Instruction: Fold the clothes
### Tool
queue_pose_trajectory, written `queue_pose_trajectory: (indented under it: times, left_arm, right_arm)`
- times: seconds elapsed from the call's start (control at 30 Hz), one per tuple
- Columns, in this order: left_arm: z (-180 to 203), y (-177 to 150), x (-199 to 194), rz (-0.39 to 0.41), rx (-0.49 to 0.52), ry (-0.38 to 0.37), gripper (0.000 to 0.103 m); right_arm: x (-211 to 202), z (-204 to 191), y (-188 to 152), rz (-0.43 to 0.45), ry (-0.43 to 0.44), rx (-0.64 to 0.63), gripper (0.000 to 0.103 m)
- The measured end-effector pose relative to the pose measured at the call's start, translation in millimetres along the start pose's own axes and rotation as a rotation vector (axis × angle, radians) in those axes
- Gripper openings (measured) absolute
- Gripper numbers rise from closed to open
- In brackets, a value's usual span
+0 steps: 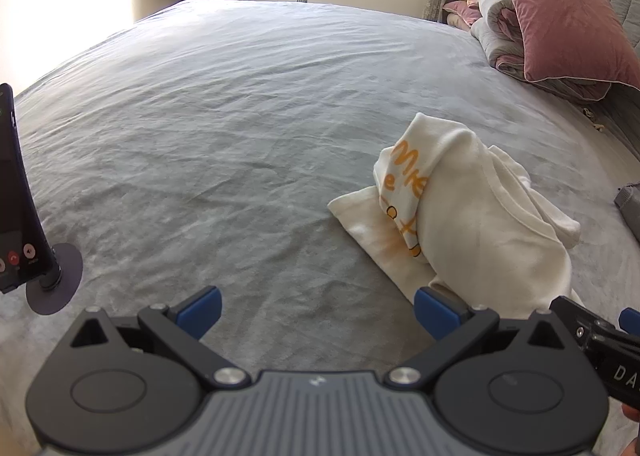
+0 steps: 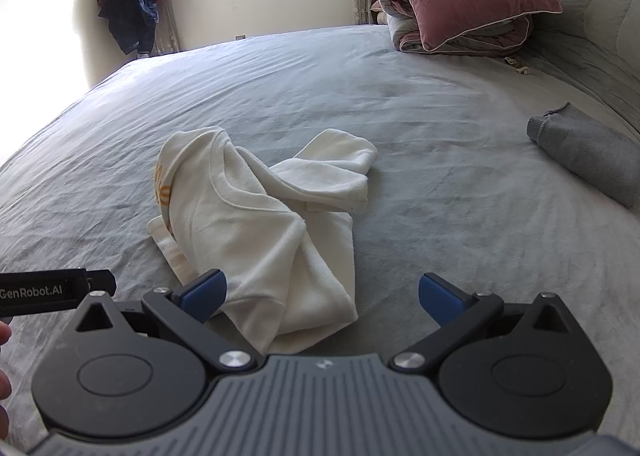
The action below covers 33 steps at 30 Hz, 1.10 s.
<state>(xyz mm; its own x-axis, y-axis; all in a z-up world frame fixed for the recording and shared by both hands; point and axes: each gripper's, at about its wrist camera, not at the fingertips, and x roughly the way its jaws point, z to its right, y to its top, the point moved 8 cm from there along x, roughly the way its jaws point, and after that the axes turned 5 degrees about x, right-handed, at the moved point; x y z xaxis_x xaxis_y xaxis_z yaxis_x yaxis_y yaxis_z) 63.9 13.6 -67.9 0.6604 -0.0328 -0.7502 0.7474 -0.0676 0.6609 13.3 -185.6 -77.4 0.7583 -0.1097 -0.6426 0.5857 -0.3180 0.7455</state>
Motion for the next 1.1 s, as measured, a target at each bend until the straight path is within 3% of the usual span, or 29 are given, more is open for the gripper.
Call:
queue_pose_trajectory:
  times: [0.23,0.37,0.5,0.7,0.8,0.87,0.97,1.1]
  left_arm:
    - [-5.7,1.9,5.3,-0.018,-0.005,0.001,0.103]
    - [-7.0,13.9,9.5,-0.022,0.001,0.004,0.103]
    - [-0.3,30.2,21.1,0.003,0.044,-0.007,0.103]
    - [10.5,39.1,54.9,0.044,0.059,-0.121,0.102]
    - [15.4,43.7,69.3,0.059,0.058,-0.181,0.102]
    - [19.1,48.1,74.1,0.073,0.058,-0.214,0.102]
    - [24.8,54.6,79.6,0.093,0.05,-0.271,0.102]
    - [31.1,57.8,80.6,0.099,0.021,-0.387,0.102]
  right_arm:
    - [-4.0,-1.0,1.6,-0.008,0.047,0.022,0.103]
    - [-5.5,-9.4,7.6,-0.038,0.117,0.045,0.103]
    - [-3.6,-18.5,22.0,-0.047,0.176,0.047,0.095]
    - [28.9,-20.0,17.9,-0.108,0.223,0.061,0.07]
    - [43.0,-14.5,6.6,-0.144,0.247,0.071,0.047]
    - [48.0,-11.2,5.8,-0.158,0.268,0.082,0.026]
    - [45.9,-4.3,14.8,-0.139,0.298,0.103,0.017]
    - [45.8,14.0,25.6,-0.115,0.281,0.14,0.015]
